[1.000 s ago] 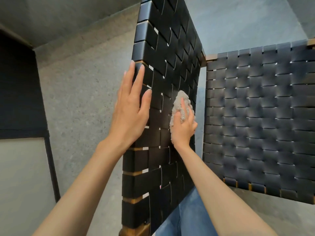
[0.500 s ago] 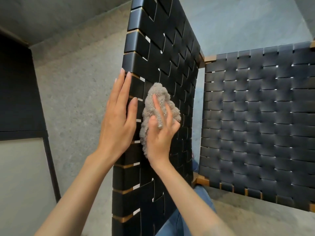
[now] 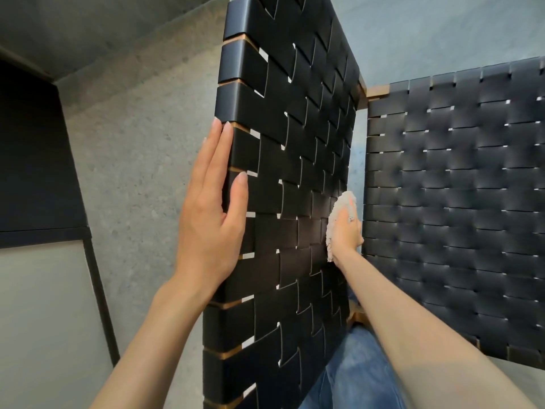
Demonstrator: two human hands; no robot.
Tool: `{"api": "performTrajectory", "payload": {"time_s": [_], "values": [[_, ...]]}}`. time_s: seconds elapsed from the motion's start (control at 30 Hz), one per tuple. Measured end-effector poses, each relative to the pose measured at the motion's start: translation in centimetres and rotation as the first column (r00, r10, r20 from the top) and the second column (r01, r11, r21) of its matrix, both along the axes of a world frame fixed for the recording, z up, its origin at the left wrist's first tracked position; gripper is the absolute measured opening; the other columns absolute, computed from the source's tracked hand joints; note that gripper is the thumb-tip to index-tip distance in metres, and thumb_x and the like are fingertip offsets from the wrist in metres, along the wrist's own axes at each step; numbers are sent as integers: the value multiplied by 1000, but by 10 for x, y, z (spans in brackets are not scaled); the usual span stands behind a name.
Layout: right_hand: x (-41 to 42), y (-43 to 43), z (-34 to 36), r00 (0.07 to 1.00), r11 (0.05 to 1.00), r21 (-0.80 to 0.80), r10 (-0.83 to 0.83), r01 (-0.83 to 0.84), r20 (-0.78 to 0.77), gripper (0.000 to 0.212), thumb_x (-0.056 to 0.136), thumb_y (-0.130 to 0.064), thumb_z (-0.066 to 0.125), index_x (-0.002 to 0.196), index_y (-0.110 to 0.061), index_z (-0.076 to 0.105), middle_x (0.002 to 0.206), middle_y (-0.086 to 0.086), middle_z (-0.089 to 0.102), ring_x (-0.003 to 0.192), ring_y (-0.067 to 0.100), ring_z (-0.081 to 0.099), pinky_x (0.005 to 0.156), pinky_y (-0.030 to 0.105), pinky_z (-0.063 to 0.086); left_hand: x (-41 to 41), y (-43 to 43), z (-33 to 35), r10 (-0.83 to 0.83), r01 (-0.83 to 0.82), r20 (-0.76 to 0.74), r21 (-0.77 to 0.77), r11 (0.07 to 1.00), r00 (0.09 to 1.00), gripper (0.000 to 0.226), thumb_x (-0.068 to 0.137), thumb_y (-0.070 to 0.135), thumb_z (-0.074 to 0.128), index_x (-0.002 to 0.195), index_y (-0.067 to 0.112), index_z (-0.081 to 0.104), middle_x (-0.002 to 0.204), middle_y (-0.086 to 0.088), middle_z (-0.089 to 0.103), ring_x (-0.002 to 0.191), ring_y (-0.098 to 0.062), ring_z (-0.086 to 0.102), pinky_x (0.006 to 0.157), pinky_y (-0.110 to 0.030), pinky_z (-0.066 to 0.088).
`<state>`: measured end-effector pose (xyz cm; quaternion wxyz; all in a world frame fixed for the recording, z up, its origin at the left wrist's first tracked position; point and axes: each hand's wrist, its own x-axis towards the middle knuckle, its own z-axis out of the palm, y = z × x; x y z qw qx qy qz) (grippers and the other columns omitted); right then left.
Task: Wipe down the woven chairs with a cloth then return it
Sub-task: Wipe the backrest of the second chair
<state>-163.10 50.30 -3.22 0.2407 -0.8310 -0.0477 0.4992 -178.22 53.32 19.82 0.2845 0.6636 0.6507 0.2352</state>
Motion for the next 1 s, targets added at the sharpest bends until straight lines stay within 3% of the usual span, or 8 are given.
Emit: {"api": "performTrajectory", "payload": {"time_s": [0.07, 0.17, 0.23, 0.37, 0.47, 0.57, 0.8, 1.0], "values": [[2, 7, 5, 997, 997, -31, -64, 64, -29, 47, 102, -41, 32, 140, -15, 44, 136, 11, 48, 130, 33, 39, 107, 43, 35, 1, 0, 2, 3, -3, 7, -5, 1000, 1000, 53, 100, 21, 39, 150, 21, 23, 157, 10, 17, 141, 5, 14, 115, -16, 17], [-8, 24, 39, 984, 971, 170, -153, 166, -89, 40, 103, -33, 35, 136, -20, 52, 125, 4, 57, 123, 25, 50, 92, 29, 41, 2, 2, 4, 0, -1, 18, 3, 1000, 1000, 50, 101, 19, 37, 149, 18, 23, 157, 8, 18, 142, 3, 14, 117, -22, 16], [-26, 33, 80, 997, 915, 397, -61, 73, -44, 36, 103, -30, 36, 136, -28, 50, 135, -1, 53, 128, 18, 44, 92, 21, 34, 2, 5, 6, -5, 4, 20, 9, 1000, 1000, 48, 101, 17, 34, 149, 15, 25, 157, 6, 19, 143, 1, 14, 118, -25, 15], [-66, 47, 156, 980, 645, 737, 126, -201, 156, 39, 97, -31, 39, 134, -40, 47, 147, -8, 41, 136, 7, 26, 97, -3, 13, -5, 17, 9, 46, -47, 42, 11, 999, 998, 47, 101, 16, 32, 148, 13, 27, 156, 5, 22, 142, 2, 16, 116, -18, 14], [-77, 70, 182, 965, 569, 779, 154, -264, 214, 42, 94, -41, 38, 135, -41, 48, 146, -11, 39, 126, -8, 19, 93, -5, 13, -8, 28, 12, 66, -66, 50, 7, 998, 997, 47, 101, 18, 31, 148, 18, 24, 155, 7, 24, 141, 5, 17, 116, -16, 14], [-75, 84, 178, 957, 537, 794, 120, -285, 263, 44, 91, -43, 37, 134, -45, 46, 142, -16, 38, 118, -7, 22, 93, 6, 25, -4, 37, 14, 50, -50, 45, 4, 999, 998, 48, 101, 20, 32, 148, 19, 23, 155, 7, 23, 141, 5, 17, 116, -16, 14], [-32, 81, 84, 988, 817, 559, 78, -140, 134, 40, 98, -28, 44, 133, -48, 45, 149, -6, 36, 129, 18, 28, 76, -5, 22, 10, 58, 5, -50, 48, -41, -49, 998, 998, 57, 102, 20, 37, 151, 21, 9, 159, 11, 4, 143, 5, 1, 116, -16, 6], [7, 80, 14, 988, 949, 283, 117, -141, 100, 40, 104, -32, 31, 141, -33, 45, 142, 2, 46, 128, 26, 40, 100, 25, 26, 16, 71, 0, -58, 55, -121, -25, 998, 991, 61, 101, 18, 39, 152, 17, 6, 160, 8, 2, 143, 3, 0, 117, -16, 4]]}}
